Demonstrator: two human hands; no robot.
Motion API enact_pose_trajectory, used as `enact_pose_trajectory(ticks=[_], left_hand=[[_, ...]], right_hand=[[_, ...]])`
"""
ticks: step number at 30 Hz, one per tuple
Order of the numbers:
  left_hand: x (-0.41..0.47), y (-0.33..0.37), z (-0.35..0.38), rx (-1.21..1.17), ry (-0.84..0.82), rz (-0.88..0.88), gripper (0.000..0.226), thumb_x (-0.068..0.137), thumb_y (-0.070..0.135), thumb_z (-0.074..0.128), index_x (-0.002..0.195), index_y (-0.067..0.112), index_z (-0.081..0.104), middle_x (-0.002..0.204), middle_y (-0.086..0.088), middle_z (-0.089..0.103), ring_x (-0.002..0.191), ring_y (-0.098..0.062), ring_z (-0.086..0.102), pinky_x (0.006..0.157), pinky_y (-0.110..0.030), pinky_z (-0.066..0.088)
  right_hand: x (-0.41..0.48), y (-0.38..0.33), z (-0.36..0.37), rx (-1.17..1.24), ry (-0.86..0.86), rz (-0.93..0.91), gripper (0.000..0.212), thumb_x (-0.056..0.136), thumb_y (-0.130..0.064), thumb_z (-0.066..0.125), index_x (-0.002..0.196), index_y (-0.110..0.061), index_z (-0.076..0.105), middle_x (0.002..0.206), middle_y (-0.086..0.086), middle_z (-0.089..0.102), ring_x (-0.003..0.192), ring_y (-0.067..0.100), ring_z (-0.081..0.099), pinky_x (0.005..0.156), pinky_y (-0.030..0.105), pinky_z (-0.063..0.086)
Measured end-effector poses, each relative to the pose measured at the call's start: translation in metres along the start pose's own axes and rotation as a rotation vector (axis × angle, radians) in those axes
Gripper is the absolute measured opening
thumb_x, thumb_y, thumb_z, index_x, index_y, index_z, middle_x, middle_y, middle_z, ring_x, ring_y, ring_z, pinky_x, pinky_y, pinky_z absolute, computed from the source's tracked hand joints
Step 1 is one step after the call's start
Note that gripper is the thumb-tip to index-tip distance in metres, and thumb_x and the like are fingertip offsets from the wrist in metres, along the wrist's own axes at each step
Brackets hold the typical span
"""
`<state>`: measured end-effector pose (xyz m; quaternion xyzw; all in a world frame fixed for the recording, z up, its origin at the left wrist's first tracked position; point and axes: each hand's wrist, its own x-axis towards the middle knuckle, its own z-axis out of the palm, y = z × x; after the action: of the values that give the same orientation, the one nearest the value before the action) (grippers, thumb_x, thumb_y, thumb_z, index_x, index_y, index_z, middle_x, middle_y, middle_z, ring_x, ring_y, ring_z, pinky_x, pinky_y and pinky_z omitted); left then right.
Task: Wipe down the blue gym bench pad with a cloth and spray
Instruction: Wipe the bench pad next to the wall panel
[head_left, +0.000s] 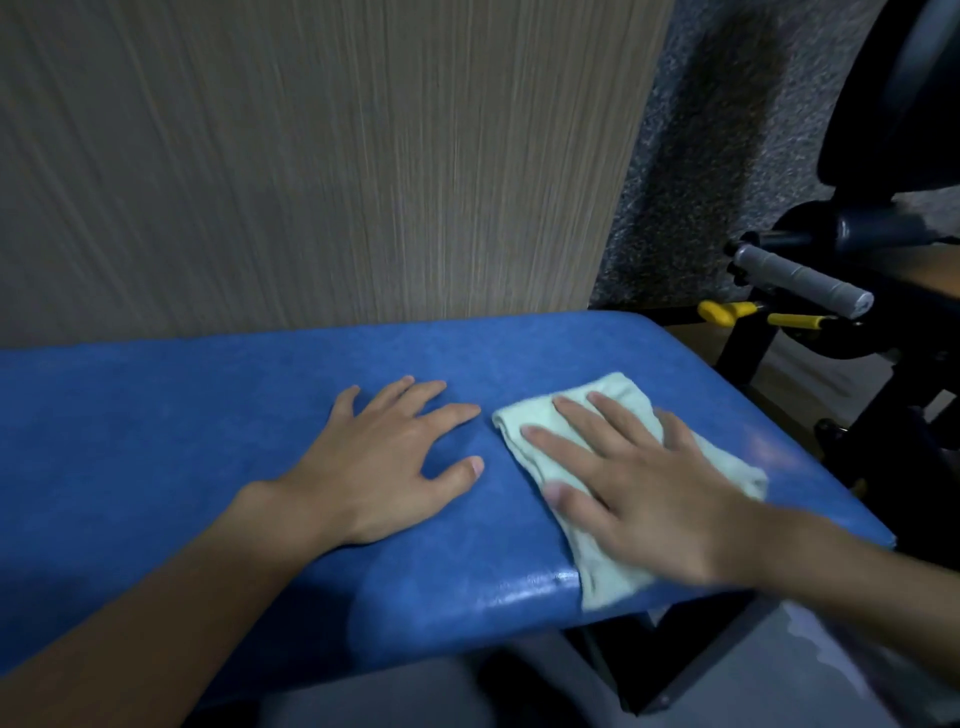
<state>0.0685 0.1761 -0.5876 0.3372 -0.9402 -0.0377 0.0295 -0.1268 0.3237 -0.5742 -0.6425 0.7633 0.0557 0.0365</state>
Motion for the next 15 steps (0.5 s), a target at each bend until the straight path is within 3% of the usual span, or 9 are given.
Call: enact_pose_trajectory(ticks=[3, 8, 11, 15], left_hand=[[0.0, 0.001, 0.0, -0.016, 0.016, -0.007, 0.088, 0.069, 0.08, 0.003, 0.15, 0.051, 0.023, 0.164, 0.013, 0.015, 0.152, -0.012, 0.004, 0.12, -0.053, 0.008], [-0.001, 0.001, 0.002, -0.02, 0.022, -0.009, 0.087, 0.069, 0.079, 0.002, 0.149, 0.051, 0.023, 0.163, 0.015, 0.014, 0.152, -0.011, 0.003, 0.12, -0.053, 0.006], [-0.001, 0.002, 0.001, -0.023, 0.022, -0.01, 0.087, 0.069, 0.077, 0.002, 0.149, 0.05, 0.024, 0.163, 0.015, 0.015, 0.152, -0.01, 0.003, 0.12, -0.053, 0.006], [-0.001, 0.002, 0.001, -0.041, 0.04, -0.015, 0.082, 0.074, 0.071, 0.005, 0.149, 0.047, 0.028, 0.163, 0.014, 0.018, 0.152, -0.01, 0.006, 0.12, -0.054, 0.008]], right_hand=[[0.082, 0.008, -0.01, 0.072, 0.043, 0.101, 0.056, 0.097, -0.063, 0.013, 0.151, -0.054, 0.004, 0.165, -0.015, -0.006, 0.152, 0.016, -0.01, 0.117, 0.059, -0.001], [0.184, 0.02, -0.024, 0.083, 0.007, 0.215, 0.056, 0.096, -0.06, 0.013, 0.151, -0.053, 0.01, 0.166, -0.012, 0.0, 0.152, 0.02, -0.005, 0.114, 0.064, 0.001], [0.181, 0.019, -0.021, 0.075, 0.016, 0.221, 0.056, 0.097, -0.059, 0.012, 0.152, -0.052, 0.01, 0.166, -0.011, 0.0, 0.153, 0.021, -0.005, 0.115, 0.062, 0.0], [0.113, 0.007, -0.012, 0.043, 0.023, 0.122, 0.055, 0.098, -0.059, 0.01, 0.153, -0.05, 0.005, 0.166, -0.011, -0.004, 0.152, 0.018, -0.008, 0.117, 0.06, 0.001]])
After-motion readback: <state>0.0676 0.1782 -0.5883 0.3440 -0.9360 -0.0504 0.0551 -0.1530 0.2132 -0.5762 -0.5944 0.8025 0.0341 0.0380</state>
